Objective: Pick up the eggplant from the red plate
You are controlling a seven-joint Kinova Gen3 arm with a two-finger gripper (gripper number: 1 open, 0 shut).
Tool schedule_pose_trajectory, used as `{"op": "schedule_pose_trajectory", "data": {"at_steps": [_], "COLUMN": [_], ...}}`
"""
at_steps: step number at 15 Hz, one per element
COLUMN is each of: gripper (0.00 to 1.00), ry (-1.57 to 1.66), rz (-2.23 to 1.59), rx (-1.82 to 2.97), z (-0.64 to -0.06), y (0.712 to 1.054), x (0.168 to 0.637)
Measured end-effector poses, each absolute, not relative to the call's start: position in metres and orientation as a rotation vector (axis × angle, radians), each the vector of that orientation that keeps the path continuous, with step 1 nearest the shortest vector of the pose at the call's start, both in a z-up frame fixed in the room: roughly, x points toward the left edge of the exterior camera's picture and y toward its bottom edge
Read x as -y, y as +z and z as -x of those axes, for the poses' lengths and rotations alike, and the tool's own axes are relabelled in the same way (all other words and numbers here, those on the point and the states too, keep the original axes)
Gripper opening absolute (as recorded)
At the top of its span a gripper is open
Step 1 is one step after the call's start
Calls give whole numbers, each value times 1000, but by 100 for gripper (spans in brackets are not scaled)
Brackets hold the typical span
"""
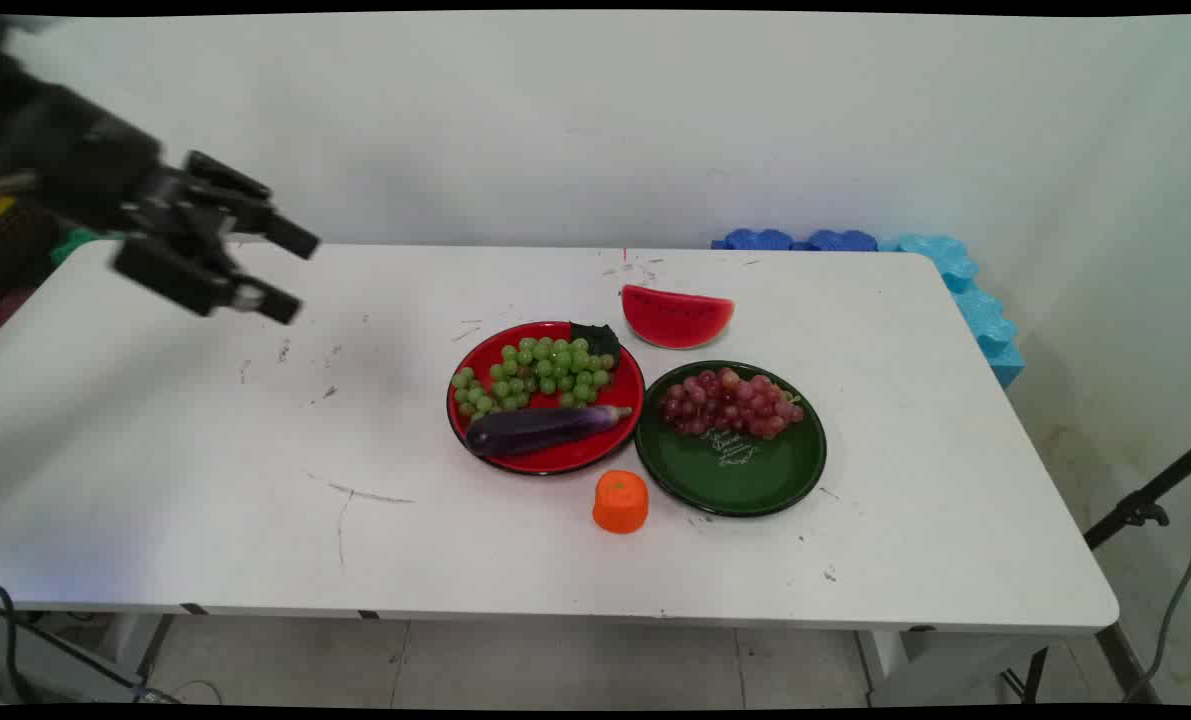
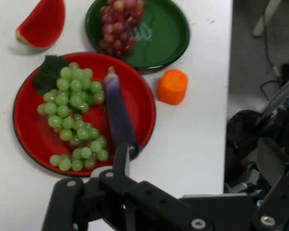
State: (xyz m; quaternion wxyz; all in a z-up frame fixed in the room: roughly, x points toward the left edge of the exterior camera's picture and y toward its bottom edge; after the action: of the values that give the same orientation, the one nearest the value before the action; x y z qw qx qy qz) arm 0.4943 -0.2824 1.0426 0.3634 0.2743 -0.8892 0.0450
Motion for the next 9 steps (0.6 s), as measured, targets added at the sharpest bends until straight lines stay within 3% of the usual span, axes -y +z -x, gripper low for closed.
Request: {"op": "schedule_pose_trajectory", "data": {"at_steps": [9], "gripper": [100], "ry": [139], "rz": [-899], "rx": [2370], "z": [-430], "y": [977], "x": [344]}}
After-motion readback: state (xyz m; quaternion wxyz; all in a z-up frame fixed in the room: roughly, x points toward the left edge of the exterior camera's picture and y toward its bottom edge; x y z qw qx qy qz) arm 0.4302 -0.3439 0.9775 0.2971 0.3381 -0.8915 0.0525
